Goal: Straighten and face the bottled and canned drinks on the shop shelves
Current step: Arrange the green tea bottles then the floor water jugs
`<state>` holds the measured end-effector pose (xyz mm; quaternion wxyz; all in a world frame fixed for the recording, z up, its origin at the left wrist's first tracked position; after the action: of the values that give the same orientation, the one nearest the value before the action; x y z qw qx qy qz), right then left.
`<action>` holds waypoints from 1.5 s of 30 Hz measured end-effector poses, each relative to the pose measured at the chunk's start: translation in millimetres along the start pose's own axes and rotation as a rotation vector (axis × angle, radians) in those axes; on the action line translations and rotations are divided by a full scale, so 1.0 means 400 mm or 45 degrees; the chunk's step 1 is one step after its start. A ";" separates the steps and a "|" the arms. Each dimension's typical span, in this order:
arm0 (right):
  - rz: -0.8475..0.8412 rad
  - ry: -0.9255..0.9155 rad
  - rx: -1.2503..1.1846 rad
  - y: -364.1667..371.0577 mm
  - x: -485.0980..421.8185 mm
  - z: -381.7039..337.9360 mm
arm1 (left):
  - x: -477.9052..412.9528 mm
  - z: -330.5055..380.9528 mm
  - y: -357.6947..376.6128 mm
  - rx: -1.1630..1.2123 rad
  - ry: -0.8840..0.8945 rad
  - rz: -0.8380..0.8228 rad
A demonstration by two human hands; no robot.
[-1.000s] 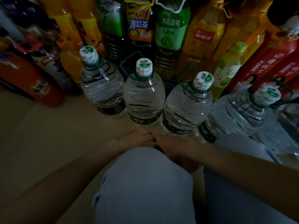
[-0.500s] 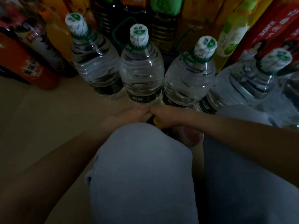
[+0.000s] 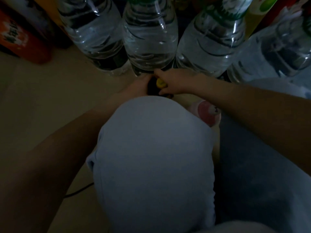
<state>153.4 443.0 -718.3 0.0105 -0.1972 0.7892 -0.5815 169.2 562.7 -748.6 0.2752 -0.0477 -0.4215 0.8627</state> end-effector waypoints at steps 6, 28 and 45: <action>0.128 0.018 -0.234 -0.021 0.004 0.002 | -0.010 0.034 0.002 0.109 -0.089 -0.070; 1.262 0.043 -1.068 -0.779 0.218 0.078 | -0.138 0.704 -0.618 1.007 0.308 0.936; 2.004 0.217 -1.187 -1.058 0.570 0.379 | -0.292 1.108 -0.517 0.848 0.639 0.749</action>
<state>107.0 126.8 -328.8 0.2648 0.4563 0.8485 -0.0419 218.3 293.8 -326.6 0.1136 -0.2800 -0.0133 0.9532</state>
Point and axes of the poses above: each hand's wrist, its own x-axis away from the middle knuckle, its own y-axis out of the palm, z = x × y, the point moved 4 cm from there along -x, towards the middle knuckle, and after that the axes turned 15 degrees about z, right-handed, at the moved point
